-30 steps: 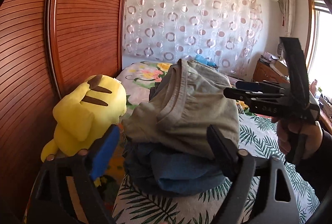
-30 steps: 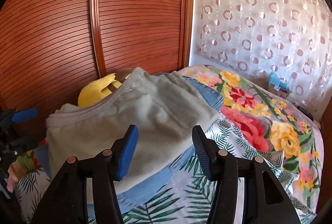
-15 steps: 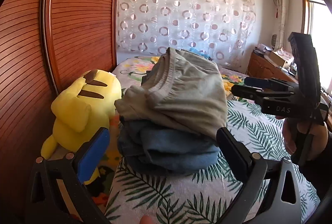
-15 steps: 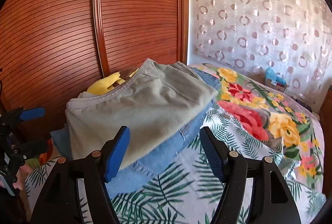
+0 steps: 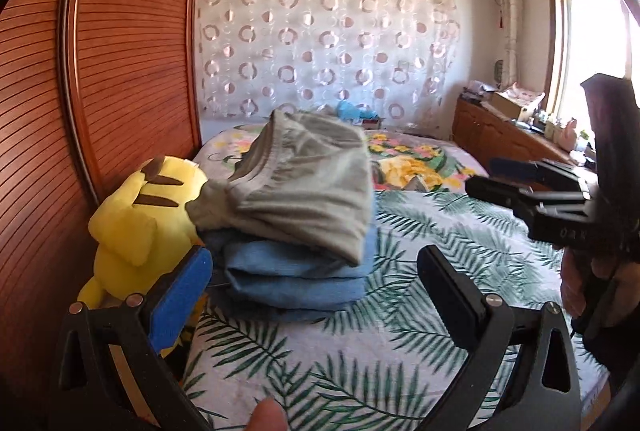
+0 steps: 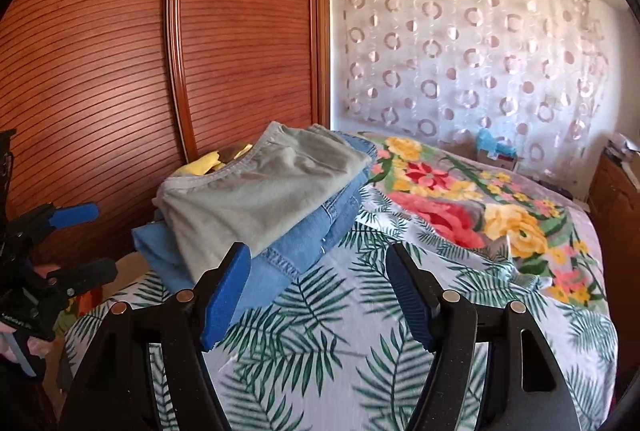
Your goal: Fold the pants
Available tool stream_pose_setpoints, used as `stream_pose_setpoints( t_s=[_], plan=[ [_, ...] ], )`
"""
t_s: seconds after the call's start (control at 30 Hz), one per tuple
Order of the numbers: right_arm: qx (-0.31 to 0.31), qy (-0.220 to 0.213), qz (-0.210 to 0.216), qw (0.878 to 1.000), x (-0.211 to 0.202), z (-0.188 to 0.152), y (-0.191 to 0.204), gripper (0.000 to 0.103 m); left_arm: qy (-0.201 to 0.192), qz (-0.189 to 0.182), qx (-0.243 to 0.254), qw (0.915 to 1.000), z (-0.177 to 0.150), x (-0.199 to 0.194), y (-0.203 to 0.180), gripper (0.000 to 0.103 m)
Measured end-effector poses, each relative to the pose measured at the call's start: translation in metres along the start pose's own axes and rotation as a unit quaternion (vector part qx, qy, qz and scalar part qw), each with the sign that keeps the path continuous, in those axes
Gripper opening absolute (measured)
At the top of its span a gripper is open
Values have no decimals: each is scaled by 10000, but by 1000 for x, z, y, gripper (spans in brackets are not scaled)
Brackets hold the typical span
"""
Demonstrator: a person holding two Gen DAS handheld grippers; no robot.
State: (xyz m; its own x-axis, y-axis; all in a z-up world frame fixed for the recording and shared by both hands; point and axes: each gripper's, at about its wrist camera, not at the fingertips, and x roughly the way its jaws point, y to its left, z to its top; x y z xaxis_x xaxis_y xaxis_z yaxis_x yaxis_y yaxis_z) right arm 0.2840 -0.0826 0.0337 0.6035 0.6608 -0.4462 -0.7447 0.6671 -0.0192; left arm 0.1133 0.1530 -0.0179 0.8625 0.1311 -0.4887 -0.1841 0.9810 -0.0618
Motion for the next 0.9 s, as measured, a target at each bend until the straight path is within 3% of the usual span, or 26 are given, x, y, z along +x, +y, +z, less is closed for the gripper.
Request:
stream_pose_setpoints(
  t_s=[0.13, 0.3, 0.63, 0.9],
  plan=[
    [12, -73, -33, 10000, -26, -13, 10, 72, -6, -39, 67, 10000, 4, -8, -10, 102],
    [213, -265, -129, 9993, -56, -25, 12, 84, -123, -234, 179, 9995, 5, -21, -26, 102],
    [556, -317, -718, 9954, -96, -56, 22, 84, -187, -467, 336, 9982, -4, -43, -54, 102],
    [934, -321, -947, 9906, -140, -79, 42, 84, -152, -654, 436, 9968, -17, -58, -77, 102]
  ],
)
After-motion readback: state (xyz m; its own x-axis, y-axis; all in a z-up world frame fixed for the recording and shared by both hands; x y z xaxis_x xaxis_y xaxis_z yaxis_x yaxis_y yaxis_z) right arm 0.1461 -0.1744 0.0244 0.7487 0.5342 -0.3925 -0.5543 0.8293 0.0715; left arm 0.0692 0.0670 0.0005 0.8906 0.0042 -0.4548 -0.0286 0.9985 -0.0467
